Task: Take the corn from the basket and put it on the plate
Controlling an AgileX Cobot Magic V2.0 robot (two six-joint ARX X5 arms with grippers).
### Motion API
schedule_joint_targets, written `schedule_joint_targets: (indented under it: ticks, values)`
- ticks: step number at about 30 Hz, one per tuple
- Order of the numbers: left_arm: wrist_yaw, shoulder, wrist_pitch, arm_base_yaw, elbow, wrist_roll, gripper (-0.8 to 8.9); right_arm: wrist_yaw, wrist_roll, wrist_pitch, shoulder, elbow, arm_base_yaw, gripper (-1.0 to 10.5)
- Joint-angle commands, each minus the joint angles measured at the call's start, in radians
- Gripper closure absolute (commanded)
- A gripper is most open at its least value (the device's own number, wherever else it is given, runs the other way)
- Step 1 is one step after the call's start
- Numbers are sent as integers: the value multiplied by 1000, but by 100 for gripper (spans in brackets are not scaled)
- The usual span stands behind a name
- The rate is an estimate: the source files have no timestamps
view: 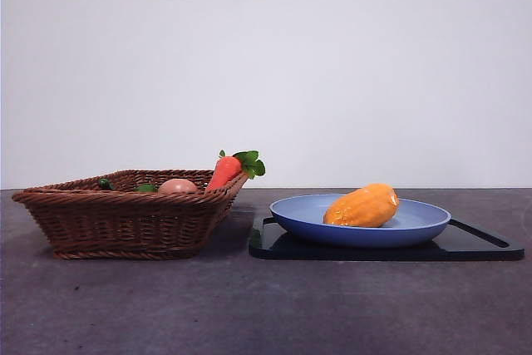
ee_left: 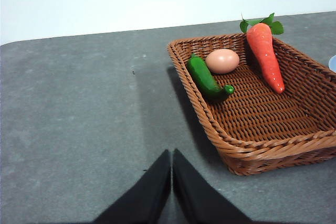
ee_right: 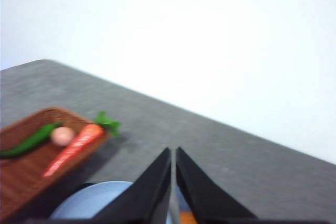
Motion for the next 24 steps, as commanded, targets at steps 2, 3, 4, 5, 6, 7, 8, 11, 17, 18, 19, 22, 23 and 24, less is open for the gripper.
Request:
schedule_joint_targets:
  ticks: [2, 3, 4, 5, 6, 7, 8, 11, 17, 18, 19, 22, 23, 24]
  values:
    - [1, 0, -53, 3, -10, -2, 806, 25, 13, 121, -143, -180, -34, 945]
    - [1, 0, -53, 3, -10, -2, 806, 45, 13, 142, -183, -230, -40, 945]
    - [1, 0, -53, 3, -10, -2, 806, 72, 13, 155, -224, -275, -43, 945]
    - [1, 0, -53, 3, -10, -2, 806, 103, 14, 164, -262, -317, -43, 945]
    - [1, 0, -53, 3, -10, -2, 806, 125, 14, 173, -292, -351, -43, 945]
    - [1, 0, -53, 3, -10, -1, 806, 140, 18, 184, -325, -390, -43, 945]
    - [1, 0, -53, 3, -10, -2, 806, 147, 20, 191, -352, -422, -43, 945]
    - [1, 0, -53, 3, -10, -2, 806, 155, 27, 191, -435, -511, -43, 945]
    - [1, 0, -53, 3, -10, -2, 806, 163, 29, 191, -549, -650, -42, 945]
    - [1, 0, -53, 3, -10, -2, 806, 163, 32, 191, -564, -669, -42, 945]
    - [1, 0, -53, 3, -10, -2, 806, 165, 34, 191, -579, -687, -42, 945]
    - [1, 0, -53, 3, -10, -2, 806, 204, 54, 190, -621, -732, -41, 945]
    - [1, 0, -53, 3, -10, -2, 806, 212, 60, 190, -631, -744, -41, 945]
    - [1, 0, -53, 3, -10, -2, 806, 214, 61, 190, -642, -758, -41, 945]
